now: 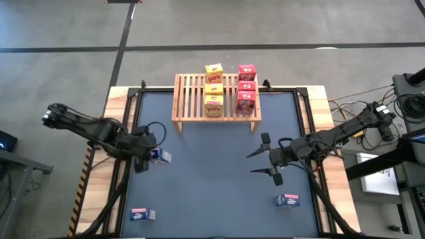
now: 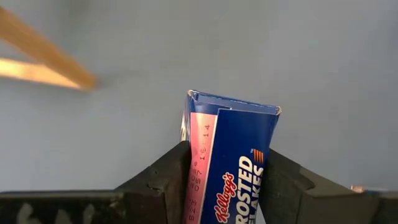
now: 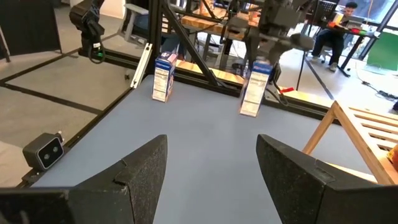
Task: Stack cereal on shelf
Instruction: Put the top blue cereal box on the shelf
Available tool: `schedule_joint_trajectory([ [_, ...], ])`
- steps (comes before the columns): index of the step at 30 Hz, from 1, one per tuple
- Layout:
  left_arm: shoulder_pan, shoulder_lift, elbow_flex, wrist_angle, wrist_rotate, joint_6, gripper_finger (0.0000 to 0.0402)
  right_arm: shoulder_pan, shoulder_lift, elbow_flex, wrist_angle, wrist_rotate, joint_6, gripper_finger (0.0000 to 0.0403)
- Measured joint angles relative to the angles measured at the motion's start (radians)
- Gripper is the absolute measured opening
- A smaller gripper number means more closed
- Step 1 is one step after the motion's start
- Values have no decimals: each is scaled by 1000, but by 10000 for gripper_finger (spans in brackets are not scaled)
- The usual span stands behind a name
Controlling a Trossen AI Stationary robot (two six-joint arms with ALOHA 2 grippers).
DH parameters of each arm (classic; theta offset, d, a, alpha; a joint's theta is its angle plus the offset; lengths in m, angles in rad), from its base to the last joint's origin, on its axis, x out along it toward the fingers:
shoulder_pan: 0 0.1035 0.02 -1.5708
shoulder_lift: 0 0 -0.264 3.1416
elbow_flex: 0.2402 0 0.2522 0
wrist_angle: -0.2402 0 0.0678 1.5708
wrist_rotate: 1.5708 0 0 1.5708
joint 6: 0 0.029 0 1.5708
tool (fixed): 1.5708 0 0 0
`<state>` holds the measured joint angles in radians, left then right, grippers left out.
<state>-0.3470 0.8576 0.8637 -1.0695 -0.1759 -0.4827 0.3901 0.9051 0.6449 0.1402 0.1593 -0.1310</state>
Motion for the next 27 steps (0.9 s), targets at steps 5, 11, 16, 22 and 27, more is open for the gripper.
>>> schedule_joint_trajectory([
  [5,0,20,55,0,-39,30,142,0,0,0,0,0,0,237],
  [11,0,48,72,41,-98,35,142,-1,0,0,7,0,8,237],
  [16,0,78,71,96,-106,70,142,-8,0,0,7,0,25,237],
  [22,0,129,70,228,-192,146,142,-31,0,0,9,1,25,237],
  [27,0,185,71,357,-272,246,142,-48,0,0,15,2,16,237],
])
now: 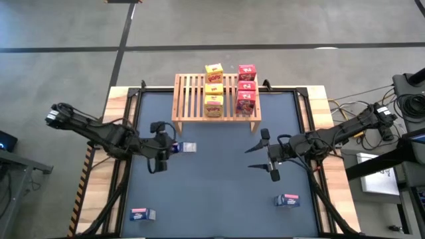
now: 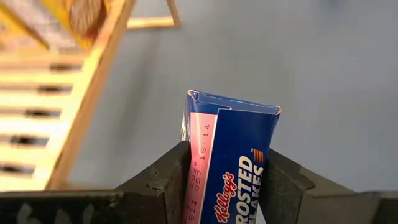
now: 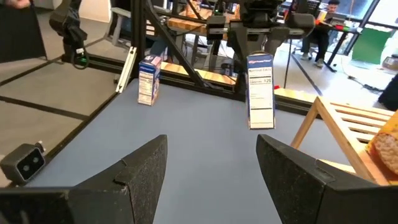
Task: Stack cereal on shelf
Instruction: Put the top blue cereal box on the shelf
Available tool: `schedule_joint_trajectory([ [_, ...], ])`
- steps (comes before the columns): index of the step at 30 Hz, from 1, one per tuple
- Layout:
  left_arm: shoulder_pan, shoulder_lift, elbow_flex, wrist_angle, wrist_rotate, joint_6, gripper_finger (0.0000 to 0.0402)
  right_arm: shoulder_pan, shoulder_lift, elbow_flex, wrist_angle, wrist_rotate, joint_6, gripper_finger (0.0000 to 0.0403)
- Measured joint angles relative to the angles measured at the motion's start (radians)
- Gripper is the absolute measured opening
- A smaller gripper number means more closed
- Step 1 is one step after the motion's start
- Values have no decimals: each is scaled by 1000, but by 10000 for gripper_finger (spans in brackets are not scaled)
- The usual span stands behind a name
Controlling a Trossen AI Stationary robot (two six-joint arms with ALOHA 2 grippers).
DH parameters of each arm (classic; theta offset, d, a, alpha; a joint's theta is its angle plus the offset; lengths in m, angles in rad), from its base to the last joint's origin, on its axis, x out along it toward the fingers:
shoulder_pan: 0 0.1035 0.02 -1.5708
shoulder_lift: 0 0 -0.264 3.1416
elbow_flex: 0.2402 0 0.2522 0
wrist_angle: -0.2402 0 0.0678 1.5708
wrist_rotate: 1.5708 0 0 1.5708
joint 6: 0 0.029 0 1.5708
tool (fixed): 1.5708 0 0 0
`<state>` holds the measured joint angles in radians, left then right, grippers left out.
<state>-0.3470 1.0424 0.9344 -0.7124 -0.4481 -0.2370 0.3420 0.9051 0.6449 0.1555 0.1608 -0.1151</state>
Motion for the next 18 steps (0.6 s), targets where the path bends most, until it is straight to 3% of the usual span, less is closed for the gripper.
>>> schedule_joint_trajectory([
  [4,0,41,0,123,-65,36,142,-3,8,-2,19,0,-15,237],
  [10,-1,99,0,323,-64,97,142,-2,68,-8,59,20,-35,237],
  [14,-1,129,0,339,-60,105,142,-2,123,-7,92,120,-35,237],
  [18,0,163,0,346,-70,85,142,-3,176,-7,133,139,-35,237],
])
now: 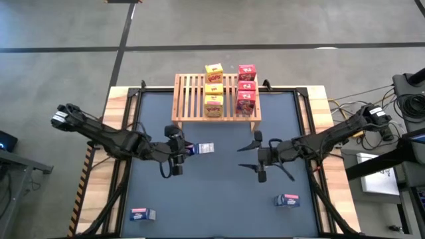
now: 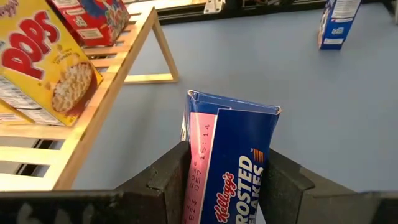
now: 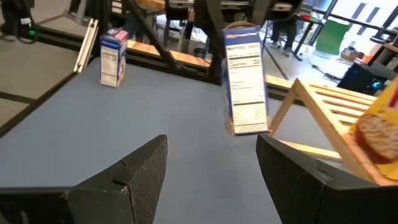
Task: Stack cereal on shelf
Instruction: Put the top blue cereal box on the shelf
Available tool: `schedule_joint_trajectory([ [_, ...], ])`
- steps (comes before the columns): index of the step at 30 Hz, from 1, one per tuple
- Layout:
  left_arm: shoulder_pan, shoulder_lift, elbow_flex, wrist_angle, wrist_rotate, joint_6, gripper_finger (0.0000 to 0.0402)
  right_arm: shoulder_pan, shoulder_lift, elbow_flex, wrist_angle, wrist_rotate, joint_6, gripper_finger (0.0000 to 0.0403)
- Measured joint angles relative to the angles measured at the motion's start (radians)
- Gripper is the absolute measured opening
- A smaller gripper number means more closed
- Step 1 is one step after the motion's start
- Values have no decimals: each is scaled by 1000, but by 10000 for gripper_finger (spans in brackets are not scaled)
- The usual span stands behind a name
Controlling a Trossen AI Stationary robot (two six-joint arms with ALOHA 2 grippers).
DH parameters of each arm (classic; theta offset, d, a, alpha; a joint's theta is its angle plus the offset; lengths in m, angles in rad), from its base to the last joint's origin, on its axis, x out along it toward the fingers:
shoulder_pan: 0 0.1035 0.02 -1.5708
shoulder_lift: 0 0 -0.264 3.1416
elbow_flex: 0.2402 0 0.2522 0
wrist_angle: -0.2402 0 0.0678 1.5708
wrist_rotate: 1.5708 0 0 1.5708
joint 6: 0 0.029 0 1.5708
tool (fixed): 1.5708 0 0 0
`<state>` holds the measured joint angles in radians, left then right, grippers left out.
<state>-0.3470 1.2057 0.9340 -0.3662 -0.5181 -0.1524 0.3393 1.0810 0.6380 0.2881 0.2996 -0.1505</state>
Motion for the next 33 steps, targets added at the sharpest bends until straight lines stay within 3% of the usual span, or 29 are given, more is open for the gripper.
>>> schedule_joint_trajectory([
  [10,-8,100,0,150,5,22,142,1,144,27,68,-47,-3,237],
  [25,-6,211,0,287,2,71,142,0,198,60,69,-35,40,237],
  [33,-5,209,1,331,1,81,142,0,205,60,97,97,62,237],
])
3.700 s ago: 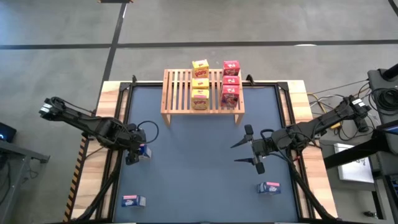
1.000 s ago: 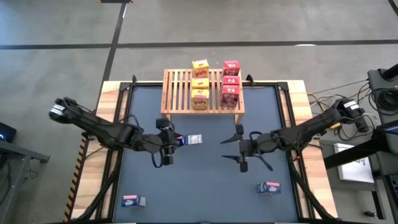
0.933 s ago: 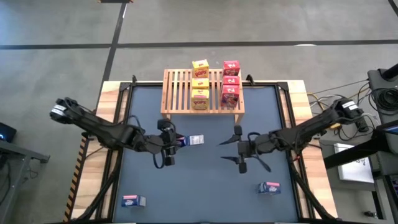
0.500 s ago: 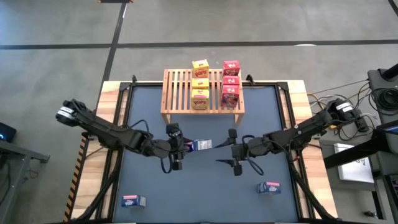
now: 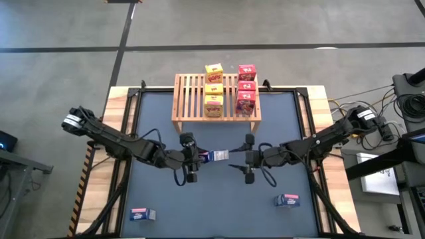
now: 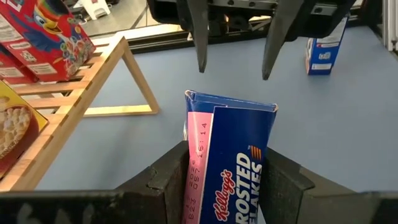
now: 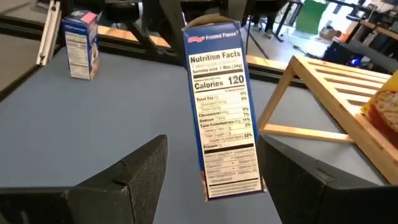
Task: Stack cereal on shelf
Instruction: Put the top blue cereal box on the shelf
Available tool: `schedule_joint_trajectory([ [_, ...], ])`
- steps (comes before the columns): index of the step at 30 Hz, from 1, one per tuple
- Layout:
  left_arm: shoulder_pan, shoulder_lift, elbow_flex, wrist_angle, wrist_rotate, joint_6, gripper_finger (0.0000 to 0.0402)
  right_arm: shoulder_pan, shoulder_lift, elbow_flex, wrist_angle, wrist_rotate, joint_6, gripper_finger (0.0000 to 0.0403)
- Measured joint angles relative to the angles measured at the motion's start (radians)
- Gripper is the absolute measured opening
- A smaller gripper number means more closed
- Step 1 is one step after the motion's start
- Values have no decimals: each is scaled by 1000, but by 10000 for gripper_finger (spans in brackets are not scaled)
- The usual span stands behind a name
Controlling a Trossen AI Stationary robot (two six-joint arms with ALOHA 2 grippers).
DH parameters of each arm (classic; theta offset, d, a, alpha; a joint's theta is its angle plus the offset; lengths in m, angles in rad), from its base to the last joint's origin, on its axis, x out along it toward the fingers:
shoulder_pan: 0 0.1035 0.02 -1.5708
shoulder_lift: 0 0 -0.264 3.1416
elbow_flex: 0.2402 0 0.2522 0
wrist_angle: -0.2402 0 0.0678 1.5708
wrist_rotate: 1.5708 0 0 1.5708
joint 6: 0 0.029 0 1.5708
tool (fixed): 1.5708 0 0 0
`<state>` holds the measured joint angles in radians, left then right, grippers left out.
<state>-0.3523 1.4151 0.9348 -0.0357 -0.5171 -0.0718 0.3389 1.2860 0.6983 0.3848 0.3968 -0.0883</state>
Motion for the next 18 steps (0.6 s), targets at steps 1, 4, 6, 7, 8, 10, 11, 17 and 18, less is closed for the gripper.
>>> schedule_joint_trajectory([
  [1,0,0,0,0,0,2,142,-1,0,0,2,1,-4,237],
  [4,0,0,0,1,0,2,142,-6,3,0,27,1,-13,237],
  [6,0,0,0,5,0,2,142,-6,4,0,28,7,-14,237],
  [7,0,0,0,12,0,2,142,-6,7,0,32,7,-14,237],
  [8,0,0,0,20,0,3,142,-7,15,0,49,8,-15,237],
  [10,0,0,0,30,0,3,142,-7,25,1,69,7,-31,237],
  [11,0,0,0,34,0,5,142,-6,34,1,85,7,-37,237],
  [17,0,-1,-1,36,1,11,142,-10,96,2,172,58,-100,237],
  [18,0,-1,-1,35,2,11,142,-11,104,2,177,70,-107,237],
])
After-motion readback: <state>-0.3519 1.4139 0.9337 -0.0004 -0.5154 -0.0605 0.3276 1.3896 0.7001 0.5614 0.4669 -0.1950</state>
